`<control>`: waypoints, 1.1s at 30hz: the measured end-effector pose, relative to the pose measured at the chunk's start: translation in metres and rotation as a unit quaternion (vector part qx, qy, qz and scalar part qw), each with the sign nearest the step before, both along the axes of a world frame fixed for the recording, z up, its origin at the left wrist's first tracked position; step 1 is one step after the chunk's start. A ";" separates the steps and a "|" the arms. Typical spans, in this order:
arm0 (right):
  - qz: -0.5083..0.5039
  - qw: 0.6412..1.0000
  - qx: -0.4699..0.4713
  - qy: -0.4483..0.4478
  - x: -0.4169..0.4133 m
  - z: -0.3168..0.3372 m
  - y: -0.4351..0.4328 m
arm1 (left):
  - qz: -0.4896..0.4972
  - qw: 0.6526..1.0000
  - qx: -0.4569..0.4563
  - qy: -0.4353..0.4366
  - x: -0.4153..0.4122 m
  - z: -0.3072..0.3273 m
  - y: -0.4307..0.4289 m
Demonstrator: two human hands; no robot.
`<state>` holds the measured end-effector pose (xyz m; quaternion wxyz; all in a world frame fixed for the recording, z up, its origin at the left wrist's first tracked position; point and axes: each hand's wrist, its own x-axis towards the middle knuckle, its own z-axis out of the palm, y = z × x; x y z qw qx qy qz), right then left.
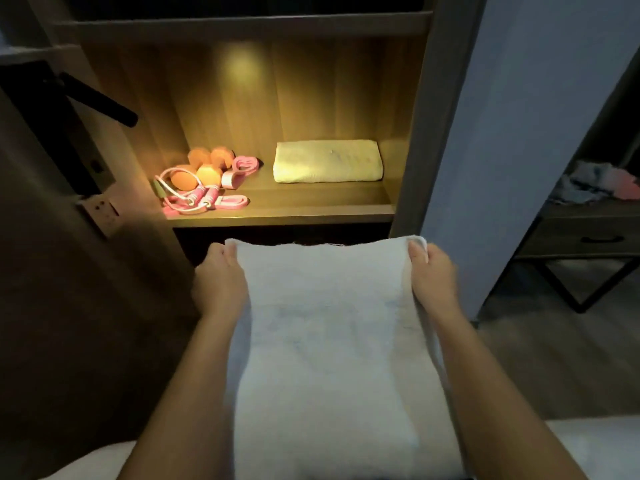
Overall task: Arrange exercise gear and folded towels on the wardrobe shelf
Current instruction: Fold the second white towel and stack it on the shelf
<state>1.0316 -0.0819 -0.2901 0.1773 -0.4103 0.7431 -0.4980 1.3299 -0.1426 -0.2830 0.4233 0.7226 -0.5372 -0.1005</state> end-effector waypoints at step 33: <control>0.232 0.907 0.299 0.183 -0.014 -0.100 -0.069 | -0.322 0.900 0.226 -0.189 -0.018 -0.096 -0.054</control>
